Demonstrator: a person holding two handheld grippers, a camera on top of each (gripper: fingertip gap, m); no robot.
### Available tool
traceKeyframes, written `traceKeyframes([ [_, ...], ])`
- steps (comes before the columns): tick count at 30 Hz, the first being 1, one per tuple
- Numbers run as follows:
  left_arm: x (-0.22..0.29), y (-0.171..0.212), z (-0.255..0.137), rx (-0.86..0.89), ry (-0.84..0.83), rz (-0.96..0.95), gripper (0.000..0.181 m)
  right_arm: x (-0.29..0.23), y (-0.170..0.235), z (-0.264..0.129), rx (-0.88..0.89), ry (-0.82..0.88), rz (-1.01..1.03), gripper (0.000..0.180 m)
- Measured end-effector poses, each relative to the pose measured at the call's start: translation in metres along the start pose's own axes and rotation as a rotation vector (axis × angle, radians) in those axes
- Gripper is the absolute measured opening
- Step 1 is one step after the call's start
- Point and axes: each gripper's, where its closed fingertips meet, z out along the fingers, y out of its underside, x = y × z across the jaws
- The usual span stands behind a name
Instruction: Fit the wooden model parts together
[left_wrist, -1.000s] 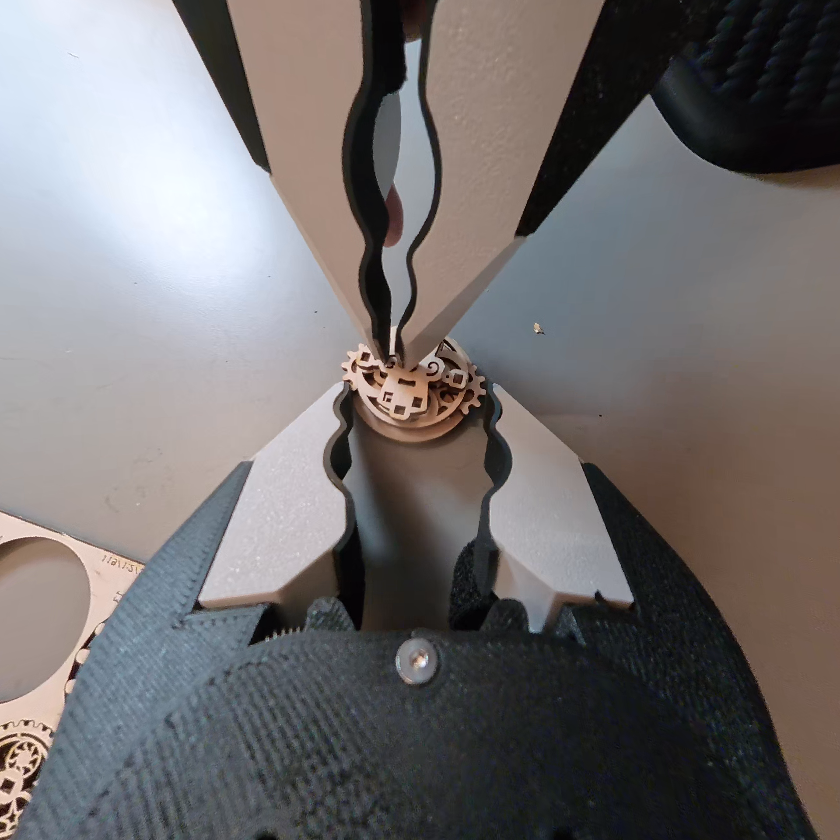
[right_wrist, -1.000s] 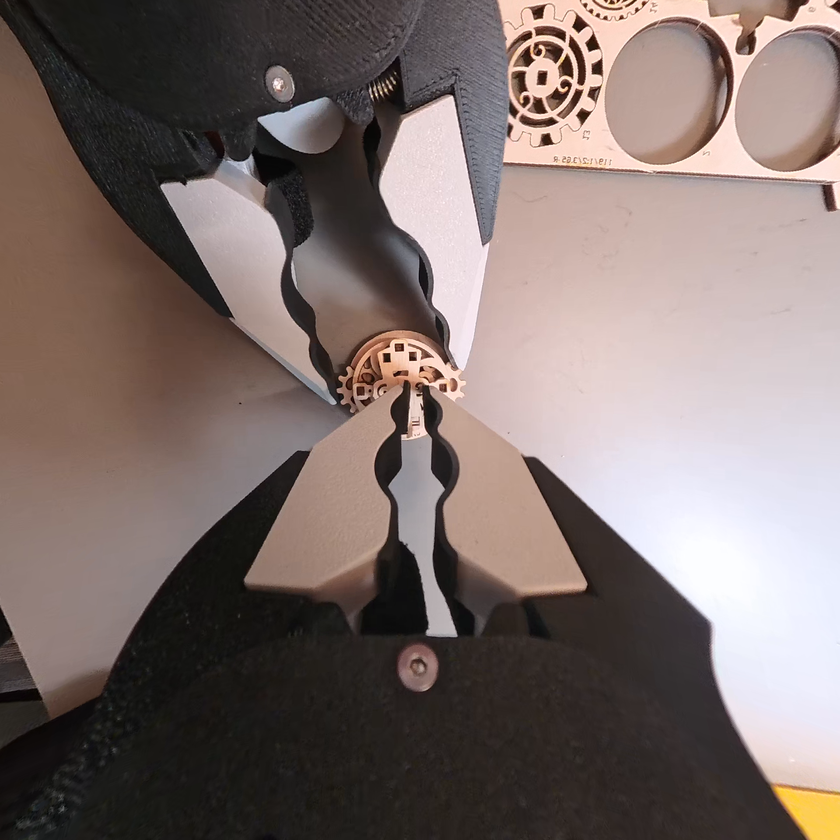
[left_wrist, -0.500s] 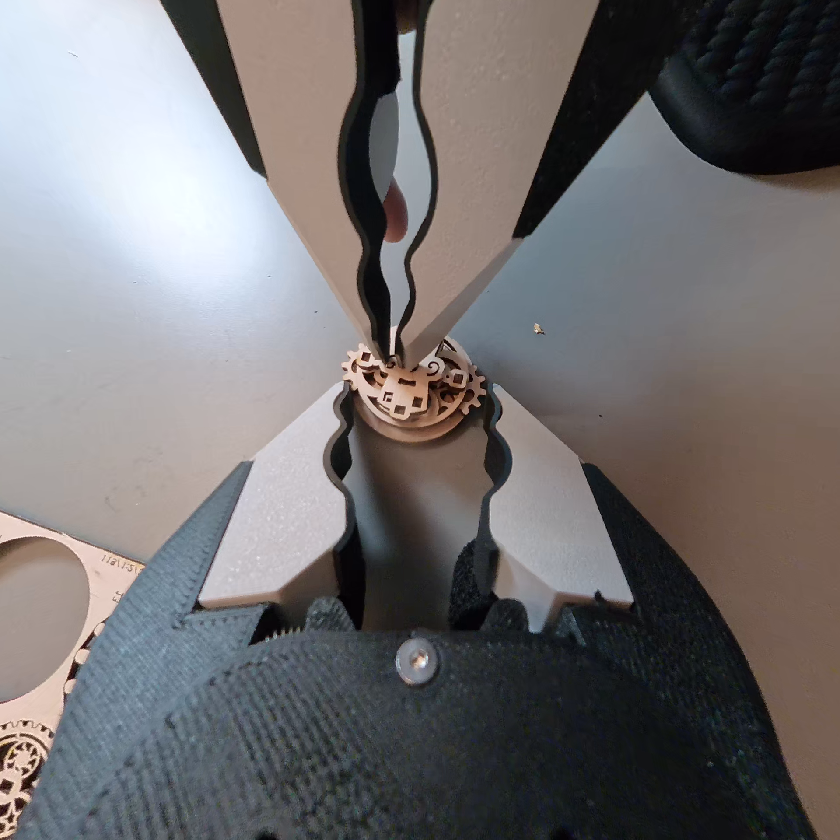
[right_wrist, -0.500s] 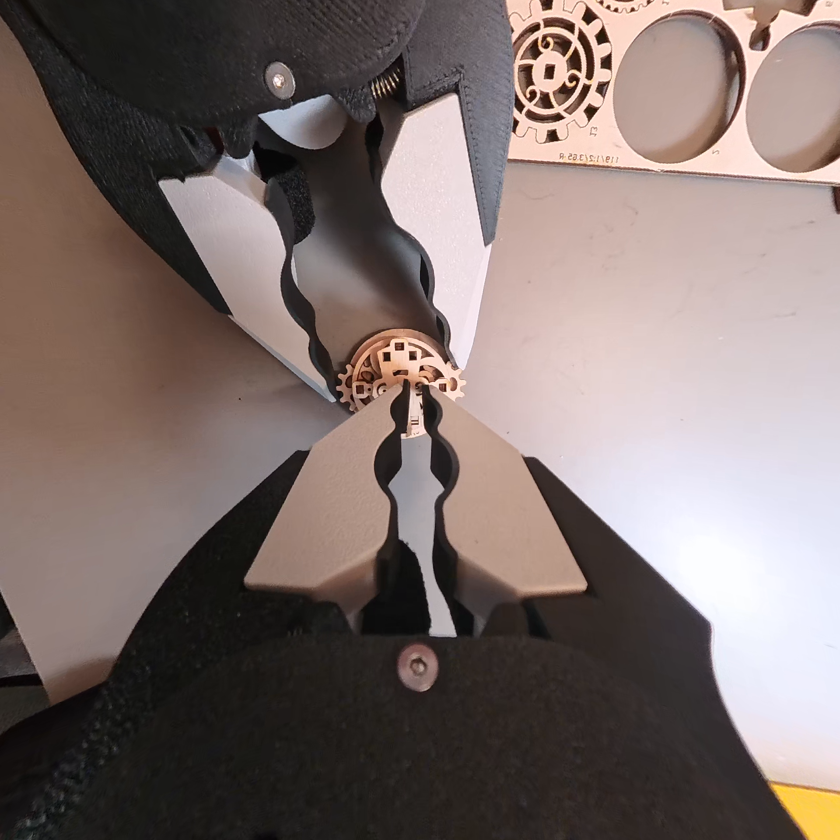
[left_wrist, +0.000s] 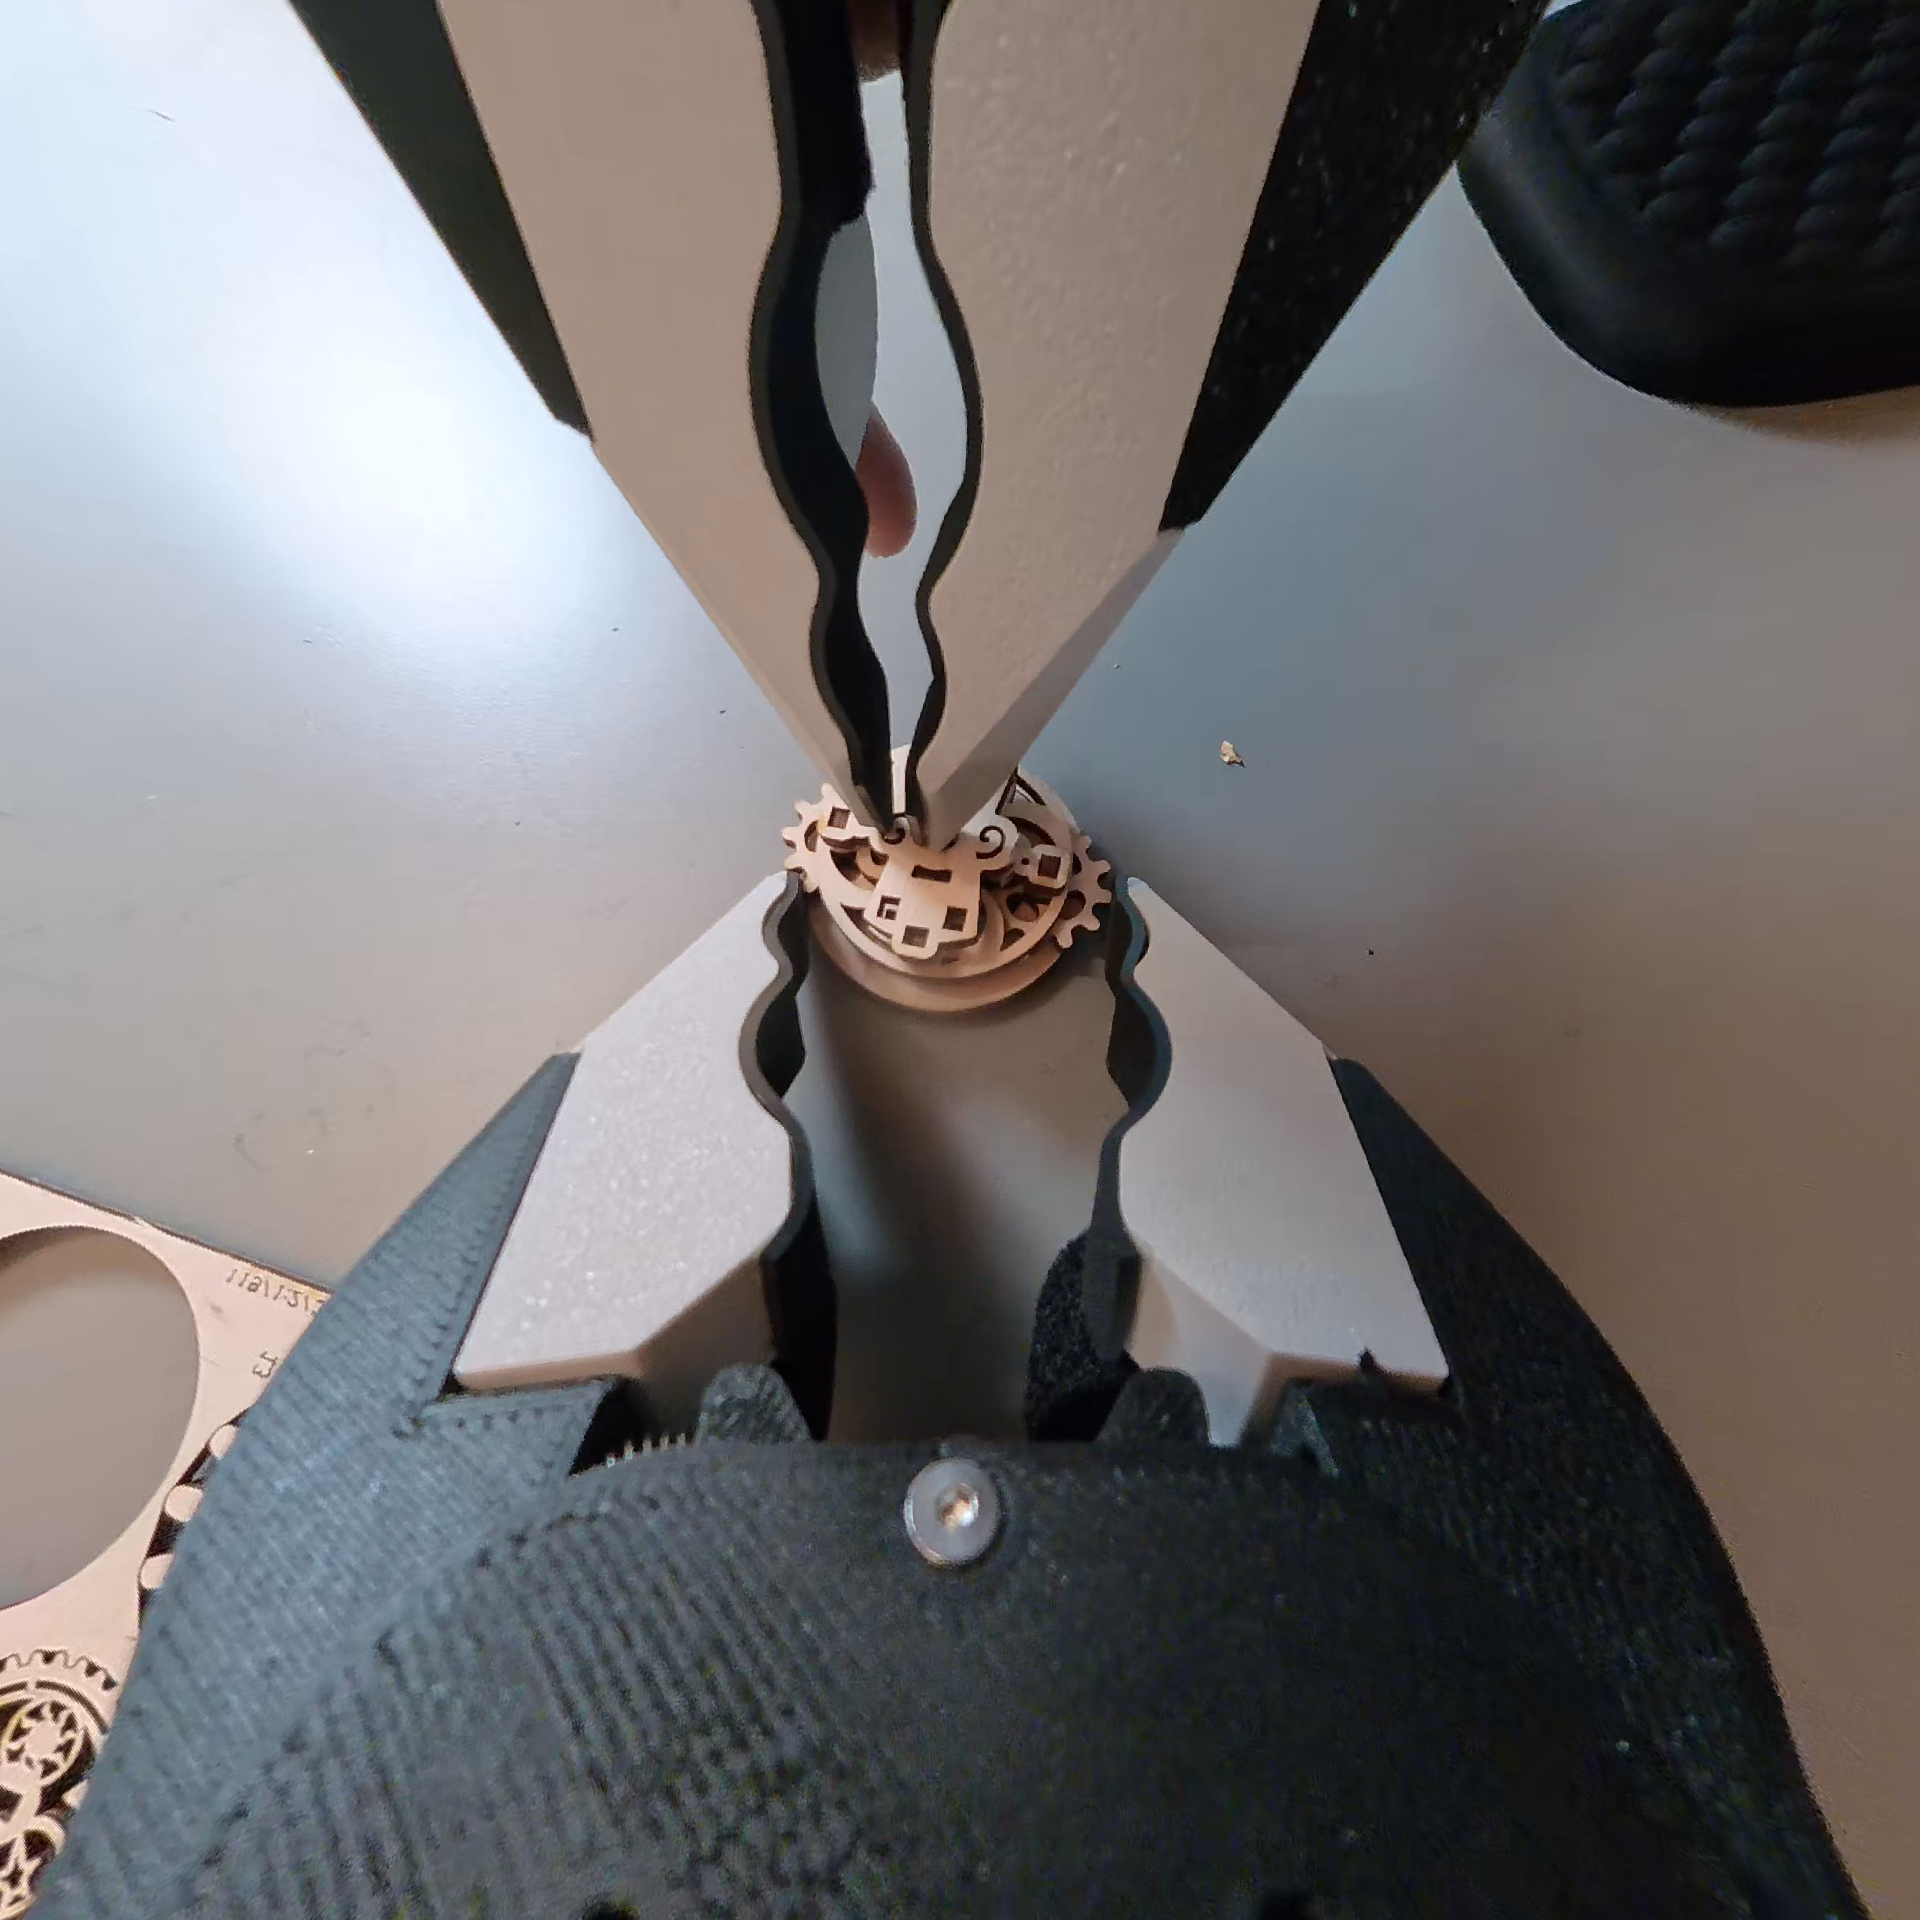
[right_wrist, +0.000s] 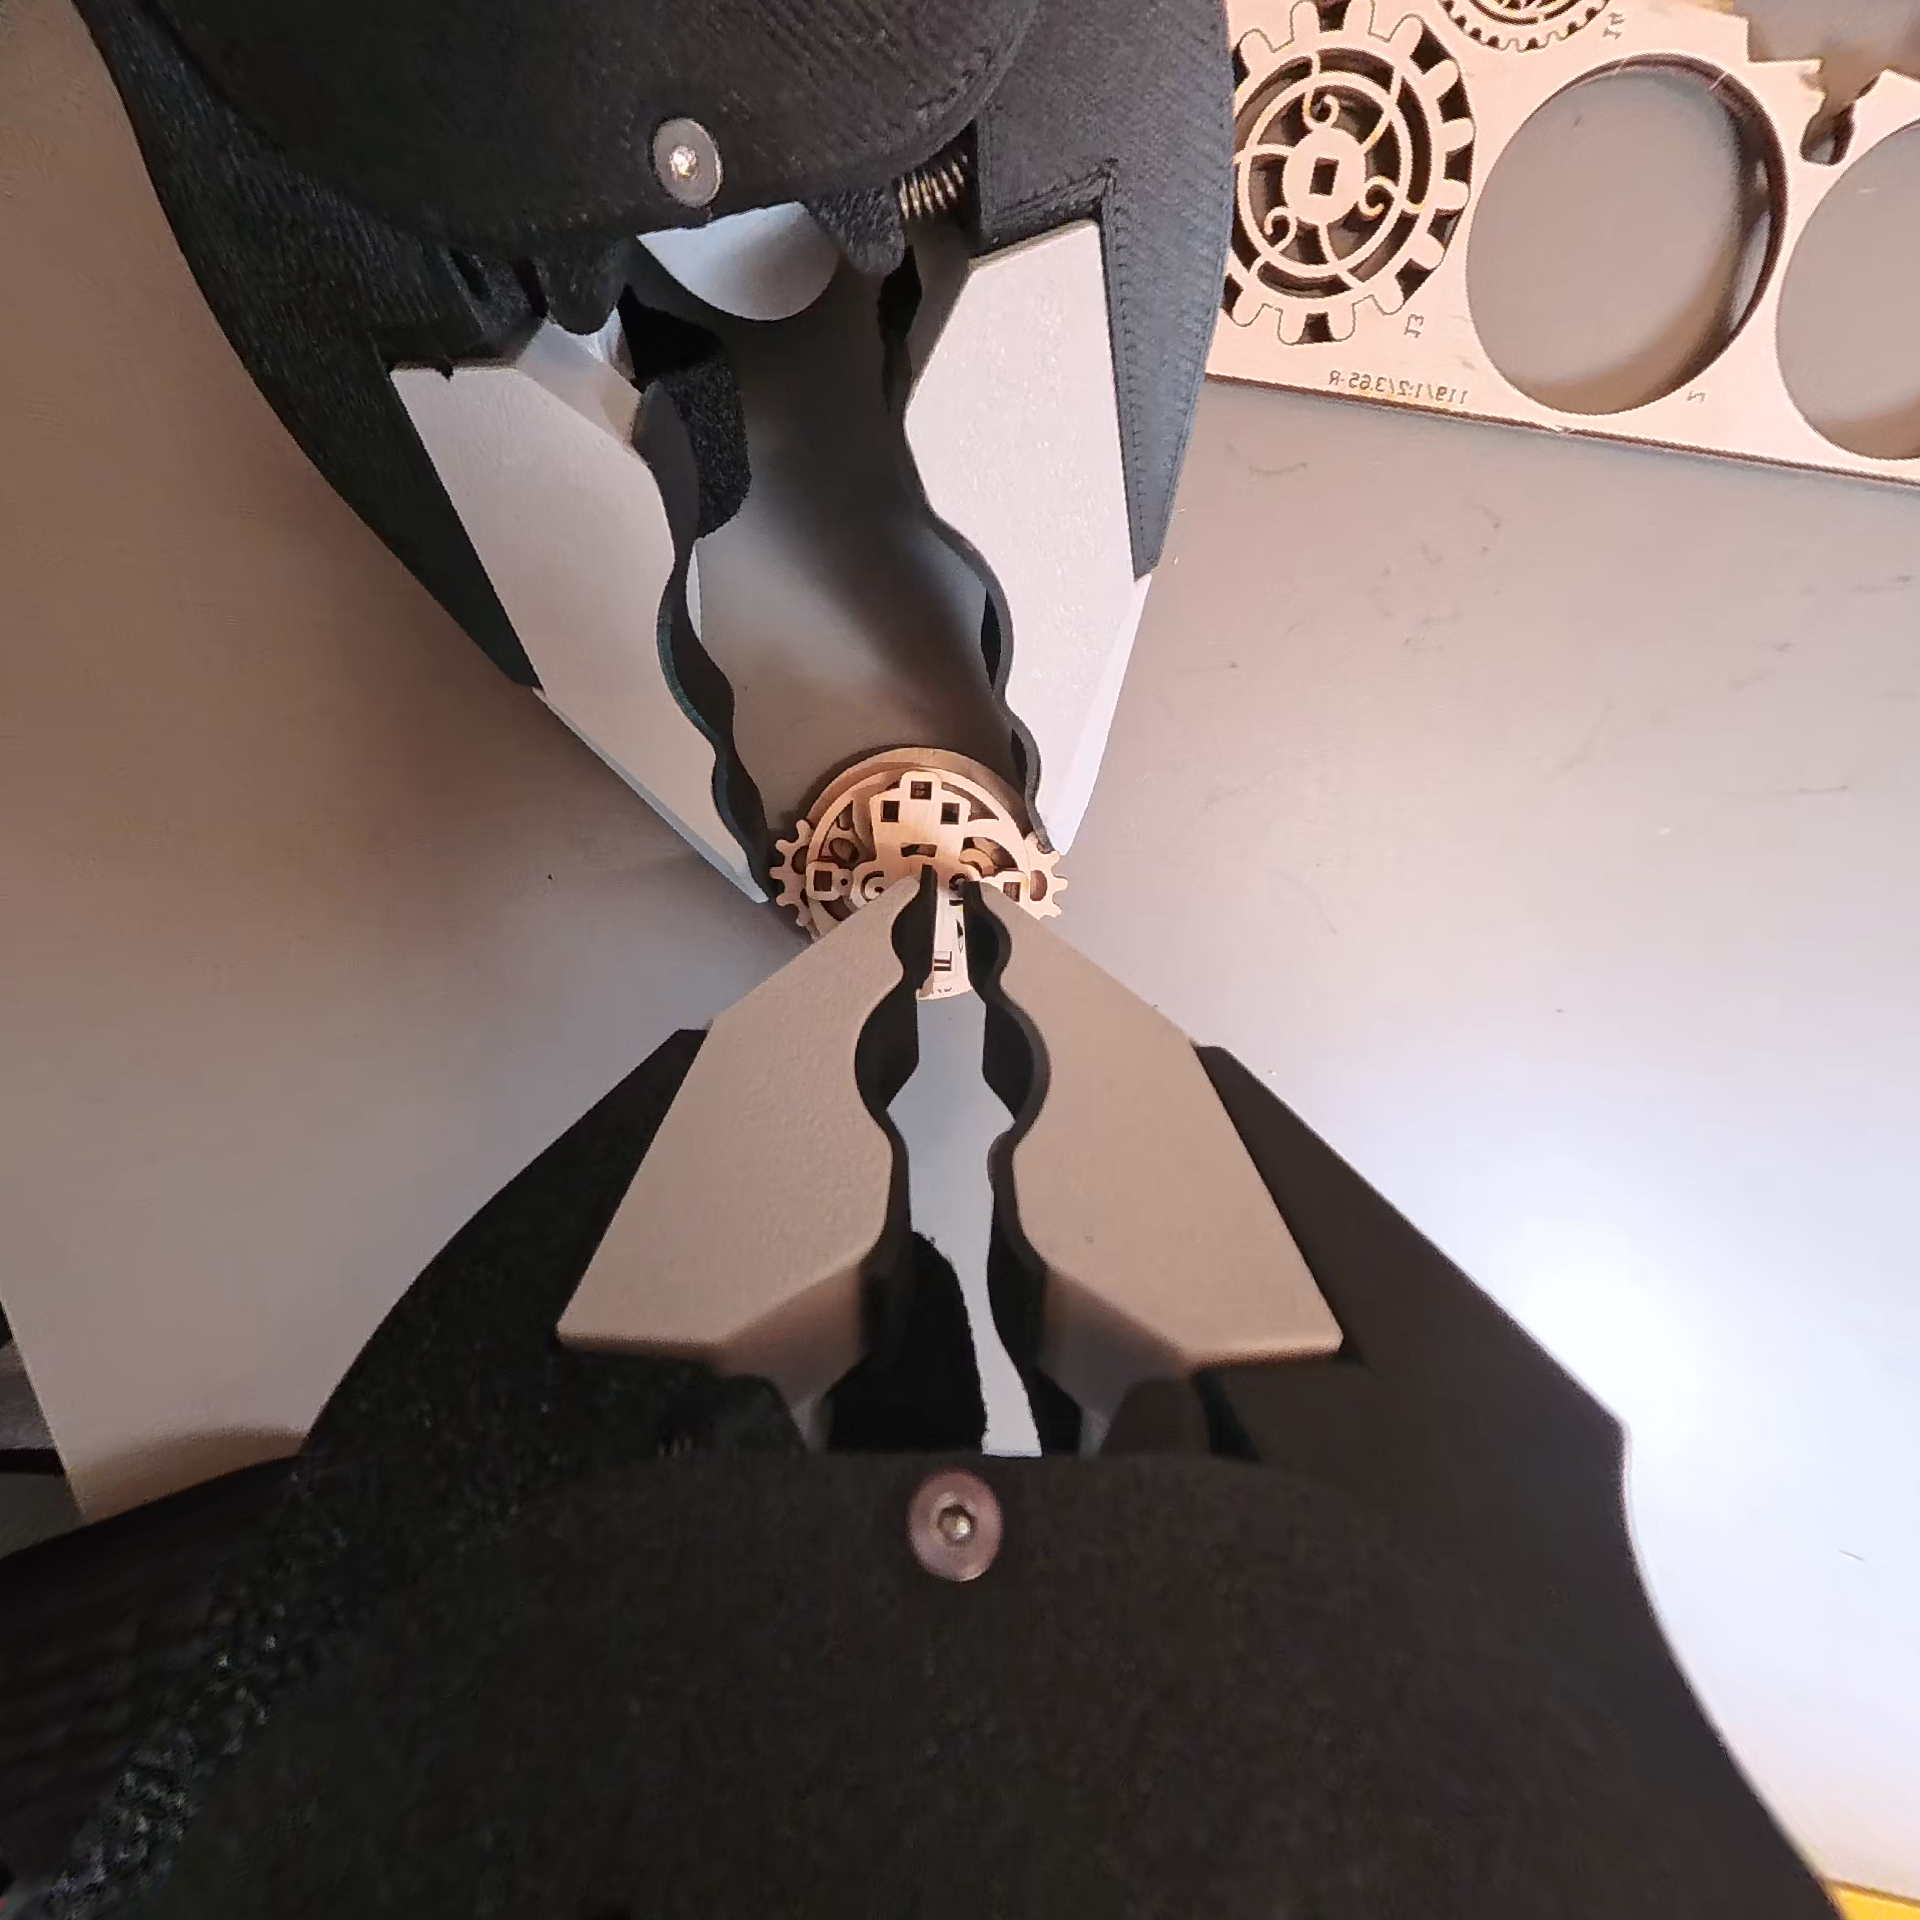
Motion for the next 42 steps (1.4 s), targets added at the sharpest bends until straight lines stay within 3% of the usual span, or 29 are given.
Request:
traceKeyframes([
  [9,0.000,0.000,0.000,-0.001,-0.001,0.001,0.057,0.000,0.000,0.000,0.018,0.052,0.014,0.003],
  [14,0.000,0.000,0.000,-0.001,-0.004,-0.002,0.057,0.004,-0.009,-0.014,0.151,0.002,0.124,0.000],
  [24,0.000,-0.001,-0.002,0.006,-0.028,0.038,0.056,-0.011,0.013,-0.010,0.104,0.047,-0.012,0.000],
  [30,0.003,-0.004,-0.004,0.033,-0.059,0.160,0.056,-0.035,0.023,-0.022,0.253,0.105,-0.038,0.016],
  [37,0.004,-0.003,-0.003,0.023,-0.030,0.136,0.056,-0.024,0.014,-0.022,0.400,0.124,0.051,0.007],
  [42,0.004,0.000,-0.002,0.000,0.022,0.036,0.056,-0.018,0.001,-0.011,0.371,0.053,0.082,0.004],
])
